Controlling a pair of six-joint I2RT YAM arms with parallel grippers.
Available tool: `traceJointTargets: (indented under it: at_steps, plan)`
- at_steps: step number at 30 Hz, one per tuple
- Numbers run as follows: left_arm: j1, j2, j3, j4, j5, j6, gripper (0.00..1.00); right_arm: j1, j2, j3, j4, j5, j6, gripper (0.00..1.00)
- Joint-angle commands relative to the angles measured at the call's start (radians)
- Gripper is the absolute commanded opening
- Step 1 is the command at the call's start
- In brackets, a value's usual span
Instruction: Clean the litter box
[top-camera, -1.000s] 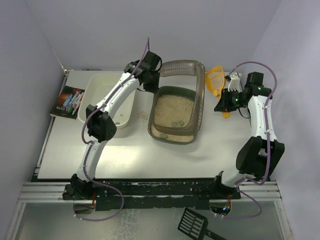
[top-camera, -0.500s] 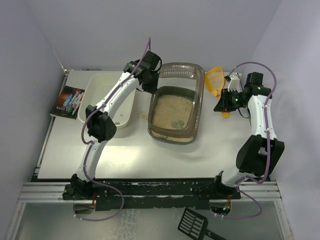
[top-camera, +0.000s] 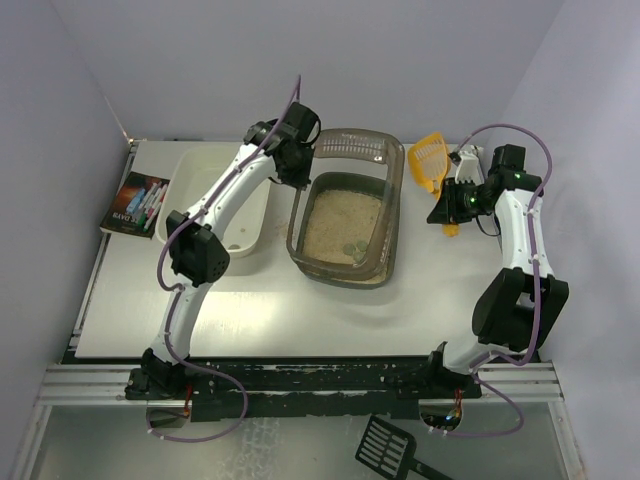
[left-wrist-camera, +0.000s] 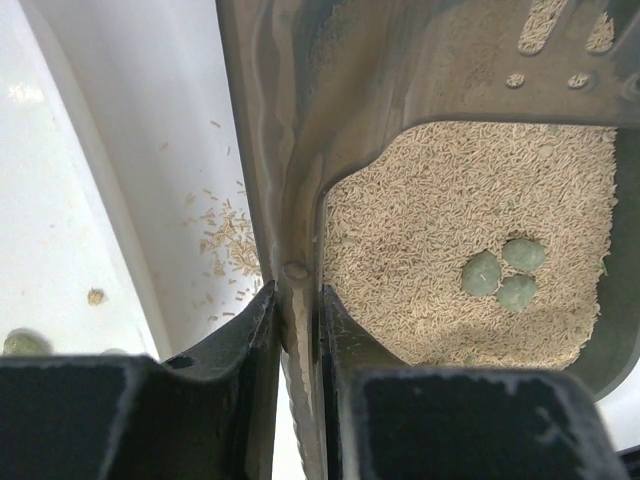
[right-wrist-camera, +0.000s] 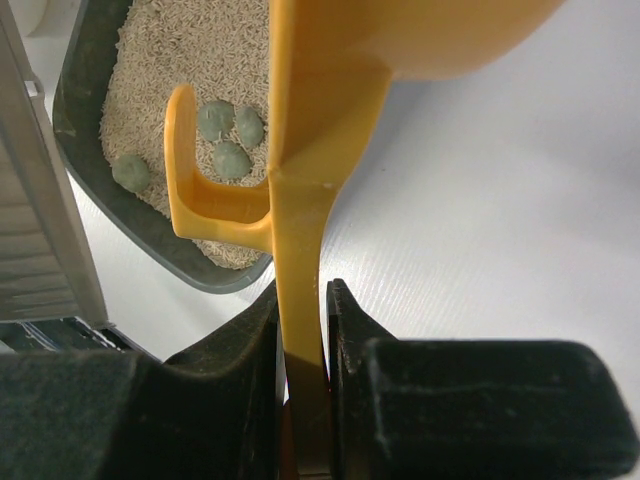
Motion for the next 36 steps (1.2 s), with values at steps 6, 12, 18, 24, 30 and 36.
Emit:
traceJointTargets:
  at_steps: [6, 12, 18, 24, 30, 36]
  plan:
    - [-0.003, 0.021, -0.022, -0.030, 0.017, 0.012, 0.07, -0.008, 0.015, -0.001, -0.003, -0.015, -0.010, 0.00]
    - [-0.017, 0.056, 0.014, -0.028, 0.019, 0.016, 0.07, -0.008, 0.013, -0.013, 0.004, -0.009, -0.007, 0.00]
    - [-0.018, 0.105, 0.045, -0.008, -0.004, 0.006, 0.11, -0.008, 0.013, -0.002, -0.002, -0.011, -0.007, 0.00]
    - [-0.018, 0.157, 0.096, 0.024, -0.014, -0.006, 0.12, -0.008, 0.005, -0.006, -0.001, -0.005, -0.004, 0.00]
    - [-0.021, 0.173, 0.111, 0.034, 0.003, -0.007, 0.31, -0.008, 0.003, -0.012, 0.002, -0.002, -0.004, 0.00]
    - [-0.022, 0.148, 0.107, 0.040, 0.005, -0.010, 0.98, -0.008, 0.009, -0.009, -0.001, -0.006, -0.006, 0.00]
